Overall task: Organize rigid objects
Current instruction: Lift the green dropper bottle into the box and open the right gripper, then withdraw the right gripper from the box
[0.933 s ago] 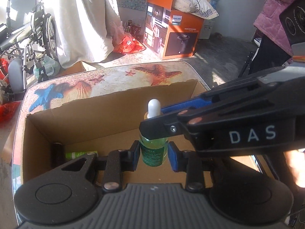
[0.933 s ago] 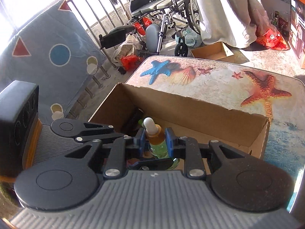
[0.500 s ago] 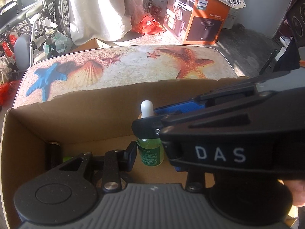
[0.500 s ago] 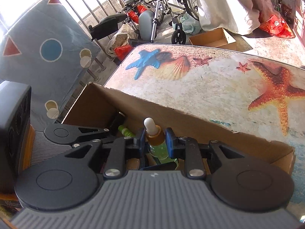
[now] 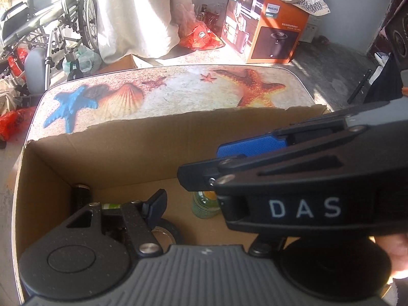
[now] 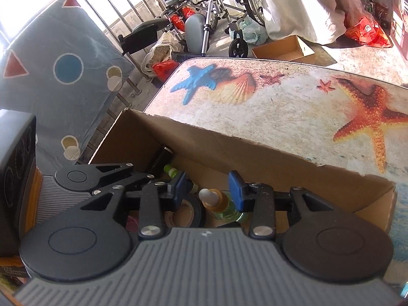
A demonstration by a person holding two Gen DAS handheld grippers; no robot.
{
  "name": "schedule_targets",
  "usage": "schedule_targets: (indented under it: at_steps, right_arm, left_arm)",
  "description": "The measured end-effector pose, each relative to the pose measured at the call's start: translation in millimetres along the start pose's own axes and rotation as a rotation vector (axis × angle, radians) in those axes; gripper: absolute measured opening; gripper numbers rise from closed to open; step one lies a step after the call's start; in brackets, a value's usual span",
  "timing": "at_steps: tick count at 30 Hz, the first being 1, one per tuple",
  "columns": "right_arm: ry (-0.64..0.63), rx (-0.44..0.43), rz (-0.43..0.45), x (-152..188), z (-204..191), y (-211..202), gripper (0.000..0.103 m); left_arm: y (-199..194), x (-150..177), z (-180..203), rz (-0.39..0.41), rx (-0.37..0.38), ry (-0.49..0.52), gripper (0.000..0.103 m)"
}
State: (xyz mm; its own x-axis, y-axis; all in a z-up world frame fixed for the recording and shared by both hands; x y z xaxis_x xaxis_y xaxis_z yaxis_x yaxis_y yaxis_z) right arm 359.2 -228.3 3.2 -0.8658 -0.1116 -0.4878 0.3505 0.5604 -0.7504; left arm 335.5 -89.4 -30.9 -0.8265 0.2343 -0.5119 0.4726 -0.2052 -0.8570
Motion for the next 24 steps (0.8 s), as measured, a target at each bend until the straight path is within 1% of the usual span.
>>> schedule_targets:
  at_steps: [1,5,7,12,15,18,21,24]
  right_arm:
    - [0.0,0.004,0.014,-0.1,-2.3,-7.1,0.043]
    - [0.003,0.004,0.076,3.2,-13.0,-43.5,0.044]
    - [0.008,-0.001,0.118,9.4,-19.9,-68.6,0.045]
    - [0.002,0.002,0.222,45.6,-38.8,-135.5,0.047]
    - [0.021,-0.028,0.281,81.0,-47.9,-174.4,0.048]
    - [0.042,-0.048,0.324,119.3,-55.7,-198.6,0.049]
    - [0.063,-0.055,0.357,159.9,-62.5,-210.1,0.05]
    - [0.111,-0.076,0.379,198.2,-67.4,-208.9,0.05]
  left_arm:
    - [-6.0,0.7,-0.7,0.011,0.001,-0.007,0.07]
    - [-33.6,4.8,-1.9,0.062,0.012,-0.02,0.073]
    - [-55.2,10.7,-2.9,0.1,0.017,-0.027,0.073]
    - [-108.9,32.3,0.1,0.178,0.027,-0.001,0.076]
    - [-140.6,54.5,6.0,0.23,0.032,0.04,0.077]
    - [-163.2,79.5,12.9,0.275,0.046,0.076,0.08]
    - [-178.0,113.1,22.3,0.3,0.052,0.128,0.081]
    - [-183.8,145.2,34.1,0.316,0.036,0.177,0.081]
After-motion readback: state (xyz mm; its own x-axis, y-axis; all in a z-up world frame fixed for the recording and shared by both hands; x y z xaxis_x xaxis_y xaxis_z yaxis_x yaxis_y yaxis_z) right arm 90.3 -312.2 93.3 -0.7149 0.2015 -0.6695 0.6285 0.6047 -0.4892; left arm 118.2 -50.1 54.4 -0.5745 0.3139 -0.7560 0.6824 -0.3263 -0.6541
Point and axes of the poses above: each gripper's, at about its wrist camera, not at the fingertips, and y roughly the way its jaws point, z to its right, x to its underside, the point moved 4 cm from there along y, roughly the way its jaws point, and after that the axes turned 4 degrees about y, right-handed, at the moved point
